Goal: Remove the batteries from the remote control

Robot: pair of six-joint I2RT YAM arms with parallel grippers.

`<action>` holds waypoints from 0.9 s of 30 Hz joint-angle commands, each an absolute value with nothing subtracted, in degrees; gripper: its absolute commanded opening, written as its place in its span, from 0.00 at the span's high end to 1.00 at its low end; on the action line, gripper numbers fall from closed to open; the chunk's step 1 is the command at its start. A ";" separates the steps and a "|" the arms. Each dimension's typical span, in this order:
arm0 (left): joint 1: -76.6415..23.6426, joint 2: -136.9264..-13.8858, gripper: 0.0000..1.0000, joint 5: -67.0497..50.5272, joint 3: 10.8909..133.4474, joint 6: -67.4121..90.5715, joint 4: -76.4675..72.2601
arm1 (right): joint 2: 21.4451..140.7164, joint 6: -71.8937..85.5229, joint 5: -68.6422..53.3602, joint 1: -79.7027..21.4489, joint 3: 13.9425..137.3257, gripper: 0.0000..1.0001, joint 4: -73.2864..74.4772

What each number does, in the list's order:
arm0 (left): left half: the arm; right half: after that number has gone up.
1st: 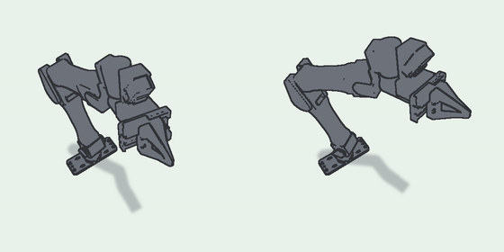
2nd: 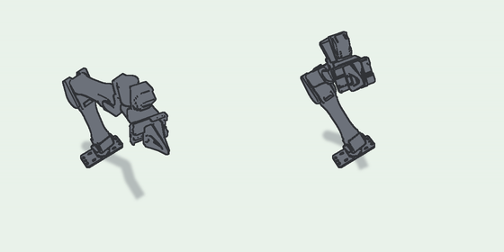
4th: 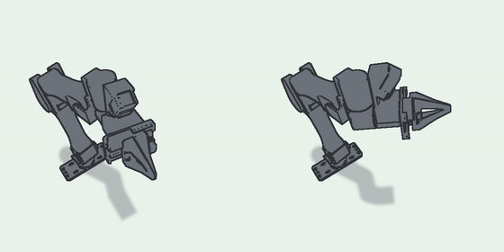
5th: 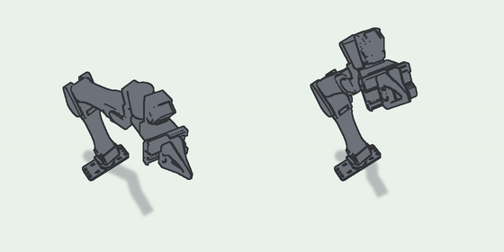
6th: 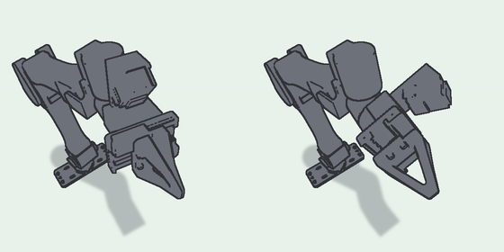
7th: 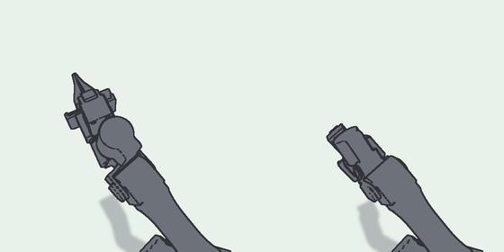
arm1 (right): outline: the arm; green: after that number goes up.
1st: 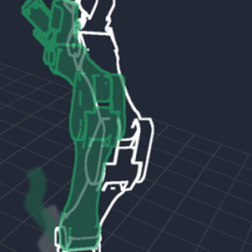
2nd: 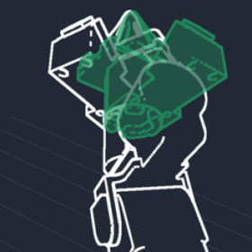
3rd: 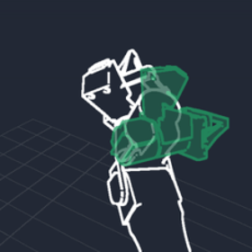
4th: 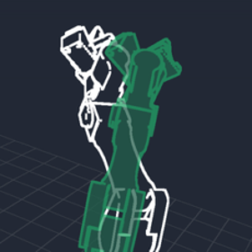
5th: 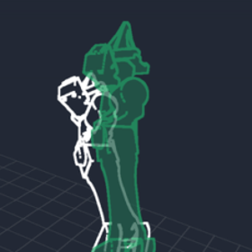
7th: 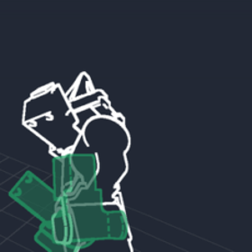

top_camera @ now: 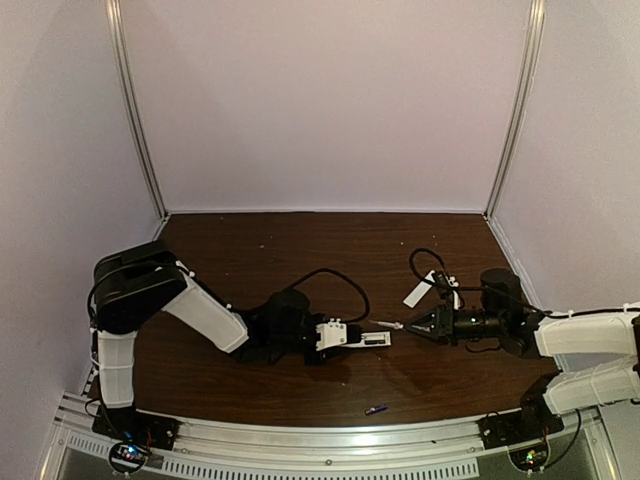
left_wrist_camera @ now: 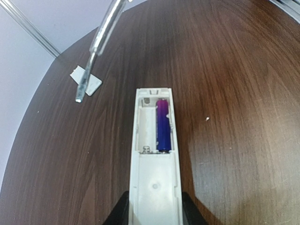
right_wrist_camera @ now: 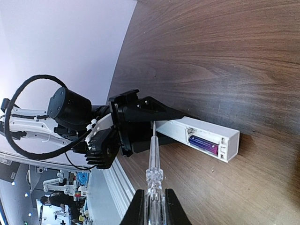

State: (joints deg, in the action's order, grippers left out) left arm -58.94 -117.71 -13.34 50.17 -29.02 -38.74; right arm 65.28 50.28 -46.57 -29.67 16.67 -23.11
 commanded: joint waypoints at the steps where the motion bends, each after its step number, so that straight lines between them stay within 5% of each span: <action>1: -58.90 -118.33 1.00 -14.20 50.92 -29.79 -36.74 | 62.62 48.18 -44.44 -30.01 18.60 1.00 -18.10; 27: -58.90 -113.97 1.00 -12.84 47.71 -29.87 -38.12 | 56.95 36.99 -31.81 -33.74 30.26 1.00 5.78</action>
State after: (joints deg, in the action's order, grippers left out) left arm -58.94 -116.38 -13.26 48.93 -29.08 -38.39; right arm 57.54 40.97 -37.23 -32.10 26.20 -1.52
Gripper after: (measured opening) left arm 0.292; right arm 0.133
